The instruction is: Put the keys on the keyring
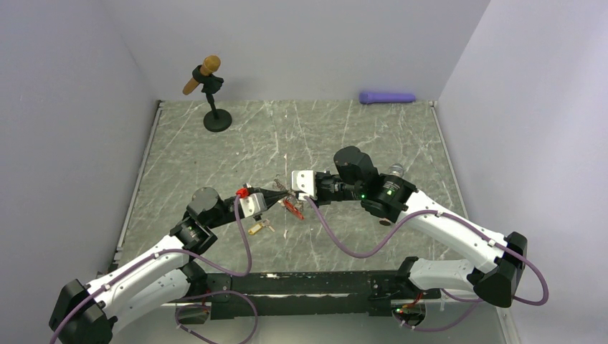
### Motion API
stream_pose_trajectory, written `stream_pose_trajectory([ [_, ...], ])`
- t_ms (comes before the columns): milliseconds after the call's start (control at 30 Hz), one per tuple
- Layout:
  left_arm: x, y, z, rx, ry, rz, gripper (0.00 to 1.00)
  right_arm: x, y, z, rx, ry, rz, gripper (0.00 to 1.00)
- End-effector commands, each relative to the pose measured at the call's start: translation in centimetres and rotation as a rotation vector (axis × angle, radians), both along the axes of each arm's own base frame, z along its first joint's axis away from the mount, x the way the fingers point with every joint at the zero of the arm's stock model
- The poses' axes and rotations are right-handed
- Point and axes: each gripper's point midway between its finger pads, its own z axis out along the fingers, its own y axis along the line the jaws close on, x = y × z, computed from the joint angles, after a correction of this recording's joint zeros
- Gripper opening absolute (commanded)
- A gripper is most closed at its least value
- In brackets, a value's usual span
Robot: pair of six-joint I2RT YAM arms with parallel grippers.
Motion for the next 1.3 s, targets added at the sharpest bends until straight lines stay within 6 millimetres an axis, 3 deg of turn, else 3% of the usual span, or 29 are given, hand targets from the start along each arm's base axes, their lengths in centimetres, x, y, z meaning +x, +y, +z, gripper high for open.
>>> stream_pose_trajectory([
  [0, -1.2, -0.5, 2.9, -0.058, -0.087, -0.069, 0.0, 0.3, 0.1, -0.3, -0.01, -0.024, -0.002, 0.0],
  [467, -1.5, -0.7, 2.7, -0.032, -0.091, -0.091, 0.0, 0.3, -0.1, -0.7, -0.028, -0.036, 0.008, 0.0],
  [800, -0.6, -0.2, 2.3, 0.0, -0.095, -0.037, 0.0, 0.0, -0.3, 0.9, 0.003, -0.056, 0.009, 0.0],
  [1267, -0.4, 0.0, 2.1, 0.016, -0.107, -0.023, 0.0, 0.0, -0.5, 0.5, -0.015, -0.067, 0.013, 0.0],
])
